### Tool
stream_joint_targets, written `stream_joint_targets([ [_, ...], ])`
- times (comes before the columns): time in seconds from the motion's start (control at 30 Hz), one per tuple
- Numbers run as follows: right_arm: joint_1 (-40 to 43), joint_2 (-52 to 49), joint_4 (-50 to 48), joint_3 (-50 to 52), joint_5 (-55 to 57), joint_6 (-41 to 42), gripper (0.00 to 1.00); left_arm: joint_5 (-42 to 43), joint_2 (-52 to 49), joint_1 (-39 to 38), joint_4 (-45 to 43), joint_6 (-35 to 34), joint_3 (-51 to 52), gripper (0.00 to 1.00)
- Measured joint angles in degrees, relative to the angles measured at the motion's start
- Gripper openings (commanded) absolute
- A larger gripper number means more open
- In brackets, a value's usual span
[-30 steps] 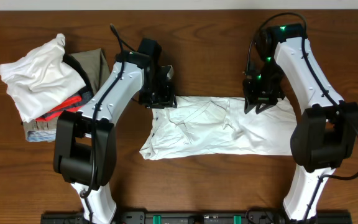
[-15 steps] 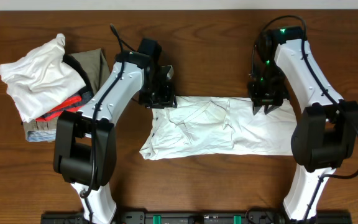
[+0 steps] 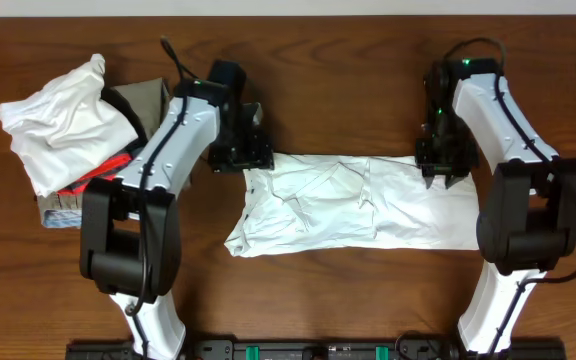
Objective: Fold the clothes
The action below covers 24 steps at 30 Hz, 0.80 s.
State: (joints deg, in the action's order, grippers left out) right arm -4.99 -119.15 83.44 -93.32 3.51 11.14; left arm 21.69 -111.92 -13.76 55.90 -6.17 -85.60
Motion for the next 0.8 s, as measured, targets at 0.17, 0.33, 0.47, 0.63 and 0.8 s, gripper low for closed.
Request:
stream_joint_targets([
  [0.17,0.0,0.0,-2.73,4.83,-0.07,0.02,0.31,-0.55,-0.55,1.18,-0.22,0.0,0.28,0.73],
  [0.33,0.0,0.0,-3.43,5.95,-0.5,0.02,0.31,-0.55,-3.13,1.14,-0.33,0.02,0.66,0.73],
  [0.47,0.0,0.0,-3.41,5.95,-0.61,0.02,0.31,0.83,-5.92,1.11,-0.37,0.04,1.62,0.74],
  [0.63,0.0,0.0,-3.45,5.95,-1.27,0.0,0.31,3.85,-8.11,1.14,-0.17,0.02,3.58,0.74],
  [0.8,0.0,0.0,-3.87,5.97,-2.05,0.02,0.31,5.6,-8.11,1.14,-0.35,0.02,4.15,0.74],
])
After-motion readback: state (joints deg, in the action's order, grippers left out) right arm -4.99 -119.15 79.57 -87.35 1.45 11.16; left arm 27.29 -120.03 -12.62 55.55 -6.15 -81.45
